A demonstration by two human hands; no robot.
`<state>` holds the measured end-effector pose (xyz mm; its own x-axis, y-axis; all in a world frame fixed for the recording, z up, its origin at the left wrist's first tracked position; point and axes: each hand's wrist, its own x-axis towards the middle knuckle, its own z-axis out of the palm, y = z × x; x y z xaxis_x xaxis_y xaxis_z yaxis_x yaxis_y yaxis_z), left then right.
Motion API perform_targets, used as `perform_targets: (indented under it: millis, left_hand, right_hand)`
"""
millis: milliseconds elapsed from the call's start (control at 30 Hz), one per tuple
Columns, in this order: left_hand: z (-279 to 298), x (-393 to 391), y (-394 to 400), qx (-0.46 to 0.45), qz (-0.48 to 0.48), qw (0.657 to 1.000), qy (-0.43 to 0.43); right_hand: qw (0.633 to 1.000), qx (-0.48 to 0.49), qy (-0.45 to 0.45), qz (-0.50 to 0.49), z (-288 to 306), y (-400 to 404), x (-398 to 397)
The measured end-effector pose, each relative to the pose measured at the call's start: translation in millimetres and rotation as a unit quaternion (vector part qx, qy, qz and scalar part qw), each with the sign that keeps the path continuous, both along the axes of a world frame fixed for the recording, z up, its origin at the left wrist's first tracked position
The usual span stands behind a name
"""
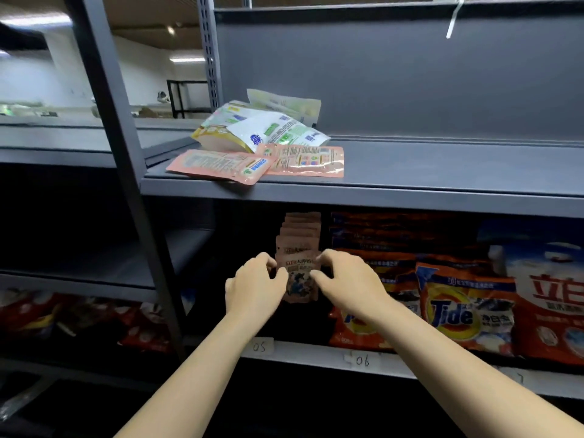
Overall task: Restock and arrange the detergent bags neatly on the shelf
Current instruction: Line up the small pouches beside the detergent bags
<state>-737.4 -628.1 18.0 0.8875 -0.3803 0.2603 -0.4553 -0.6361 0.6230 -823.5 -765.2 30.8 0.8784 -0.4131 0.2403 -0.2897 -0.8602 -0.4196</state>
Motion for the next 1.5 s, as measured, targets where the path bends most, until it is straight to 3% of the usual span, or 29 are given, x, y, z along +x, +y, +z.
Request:
perform_targets:
  millis: [233, 333, 433, 500, 567, 633, 900, 1233, 1500]
  left_hand:
    - [64, 12, 18, -0.108, 0.036, 0.964, -0.242]
    - [89, 34, 23, -0.114, 0.047, 0.949, -0.290]
    - [111, 60, 27, -0.047, 0.010, 0.961, -0.273]
    - [121, 79, 27, 0.048, -0.017, 0.965, -0.255]
    - [123, 97, 27, 0.145, -0.048, 0.965, -0.212]
    - [122, 109, 29, 0.183, -0.072, 0.966, -0.166]
    - [119, 123, 38, 0.128, -0.083, 0.969, -0.193]
    - [119, 128, 28, 0.142, -0.023, 0.966, -0.217]
    - [118, 122, 23, 0.138, 0.018, 0.961, -0.239]
  right_hand:
    - [0.984, -0.001, -0.180, 0.012, 74, 18, -2]
    - [0.971, -0.018, -0.237, 0.023, 100, 16, 14]
    - [0.971, -0.059, -0.231, 0.004, 119, 9, 38]
    - [0.976, -0.078, -0.201, -0.016, 125, 1, 54]
    - [0.983, -0.081, -0.159, -0.032, 125, -6, 65]
    - [0.989, -0.085, -0.121, -0.029, 123, -10, 74]
    - [0.989, -0.139, -0.013, -0.058, 122, -11, 95]
    - [0.972, -0.205, -0.014, -0.111, 114, -2, 72]
    - [0.926, -0.339, -0.008, -0.164, 115, 4, 44]
